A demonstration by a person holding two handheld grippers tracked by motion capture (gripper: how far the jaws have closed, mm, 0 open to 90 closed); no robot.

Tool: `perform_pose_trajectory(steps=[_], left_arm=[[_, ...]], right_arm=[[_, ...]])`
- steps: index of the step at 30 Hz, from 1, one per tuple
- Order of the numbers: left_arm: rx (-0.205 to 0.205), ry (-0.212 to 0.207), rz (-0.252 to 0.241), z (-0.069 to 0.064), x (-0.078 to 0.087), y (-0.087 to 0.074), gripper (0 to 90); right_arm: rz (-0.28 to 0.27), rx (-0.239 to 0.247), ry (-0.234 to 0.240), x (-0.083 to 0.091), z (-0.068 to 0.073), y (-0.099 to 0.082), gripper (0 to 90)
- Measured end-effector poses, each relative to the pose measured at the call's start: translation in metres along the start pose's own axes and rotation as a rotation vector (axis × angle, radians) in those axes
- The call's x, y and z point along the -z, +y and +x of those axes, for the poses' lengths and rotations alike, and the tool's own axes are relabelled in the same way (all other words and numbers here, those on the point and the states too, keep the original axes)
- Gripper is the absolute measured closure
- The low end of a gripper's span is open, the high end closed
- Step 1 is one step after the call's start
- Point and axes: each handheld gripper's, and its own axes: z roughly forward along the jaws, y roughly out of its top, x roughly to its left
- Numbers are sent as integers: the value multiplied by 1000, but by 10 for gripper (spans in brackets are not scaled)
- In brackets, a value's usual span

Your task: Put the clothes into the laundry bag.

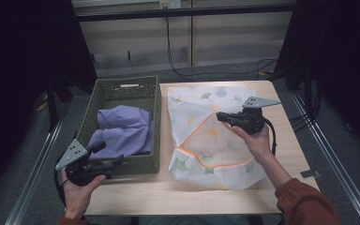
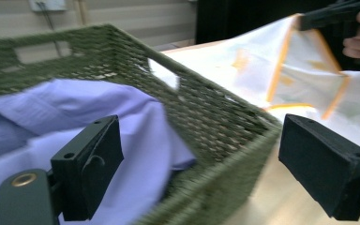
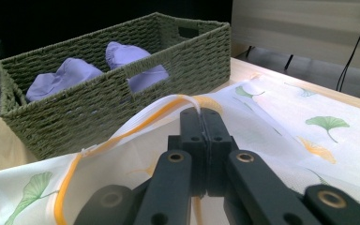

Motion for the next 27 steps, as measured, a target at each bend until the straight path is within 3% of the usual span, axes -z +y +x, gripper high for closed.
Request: perform_pose_trajectory(steps=[1,8,10,11,14,18,20,27], left_arm=[[-4,24,7,3,0,3,131],[-12,38,56,27,-7,21,138],[11,36,64,35,-12,27,139],[33,35,66,39,-15,31,140],[-7,52,95,44,-24,43,155],[-2,37,135,52,-39,58,176],[-9,57,156,55,-46,63,183],[25,97,217,78,-76,69,263]], right_arm=[[4,2,3,0,1,0,900],[17,6,10,-4,3,-2,900],[19,8,13,-4,3,-2,900],[19,10,14,-4,3,-2,900],[22,10,16,-4,3,-2,900],[26,12,18,-4,3,-2,900],[25,14,18,-4,3,-2,900],[31,17,19,-4,4,-1,900]])
